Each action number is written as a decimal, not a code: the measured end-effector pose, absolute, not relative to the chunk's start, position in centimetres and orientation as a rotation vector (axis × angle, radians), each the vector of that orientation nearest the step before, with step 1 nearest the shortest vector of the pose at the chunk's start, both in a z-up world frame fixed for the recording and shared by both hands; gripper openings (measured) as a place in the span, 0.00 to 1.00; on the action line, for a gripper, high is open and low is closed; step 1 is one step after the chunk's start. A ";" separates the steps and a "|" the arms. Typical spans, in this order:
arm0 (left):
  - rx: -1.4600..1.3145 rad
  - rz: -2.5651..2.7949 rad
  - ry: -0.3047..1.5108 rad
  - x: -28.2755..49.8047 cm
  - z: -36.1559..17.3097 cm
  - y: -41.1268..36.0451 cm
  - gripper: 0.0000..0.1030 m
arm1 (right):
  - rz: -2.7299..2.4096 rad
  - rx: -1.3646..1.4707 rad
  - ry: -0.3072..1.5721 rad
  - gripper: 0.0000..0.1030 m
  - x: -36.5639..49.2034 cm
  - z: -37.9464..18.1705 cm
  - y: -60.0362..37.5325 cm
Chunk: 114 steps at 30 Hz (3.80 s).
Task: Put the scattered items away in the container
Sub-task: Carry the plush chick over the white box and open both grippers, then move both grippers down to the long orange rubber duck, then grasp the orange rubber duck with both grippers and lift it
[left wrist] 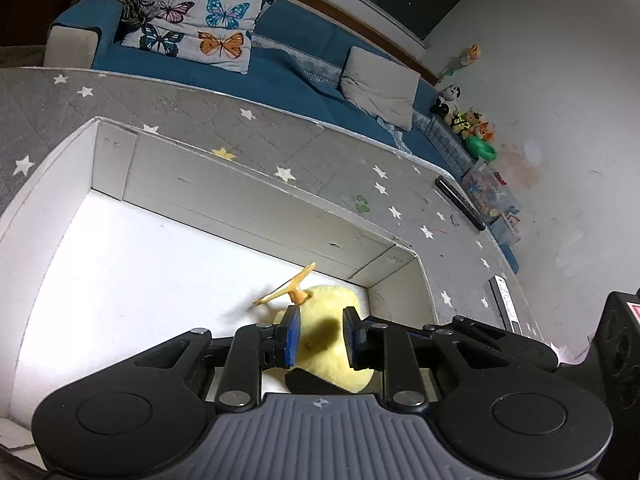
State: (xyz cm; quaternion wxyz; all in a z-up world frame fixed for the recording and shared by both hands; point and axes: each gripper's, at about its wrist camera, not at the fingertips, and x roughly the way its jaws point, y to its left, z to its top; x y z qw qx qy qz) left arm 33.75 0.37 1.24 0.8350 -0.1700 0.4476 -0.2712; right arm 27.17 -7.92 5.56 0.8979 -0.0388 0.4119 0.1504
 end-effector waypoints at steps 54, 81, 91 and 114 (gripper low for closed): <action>-0.311 -0.324 0.779 10.6 3.4 6.5 0.32 | 0.498 0.050 0.718 1.00 7.0 4.9 -9.2; -0.468 -0.322 0.838 9.2 0.3 10.3 0.32 | 0.499 -0.211 0.691 0.93 4.8 2.4 0.0; -0.431 -0.302 0.856 9.4 -0.4 9.8 0.36 | 0.465 -0.218 0.704 0.88 5.2 2.1 0.5; -0.400 -0.264 0.760 7.1 4.9 9.7 0.36 | 0.561 -0.153 0.640 0.87 4.4 6.6 -1.0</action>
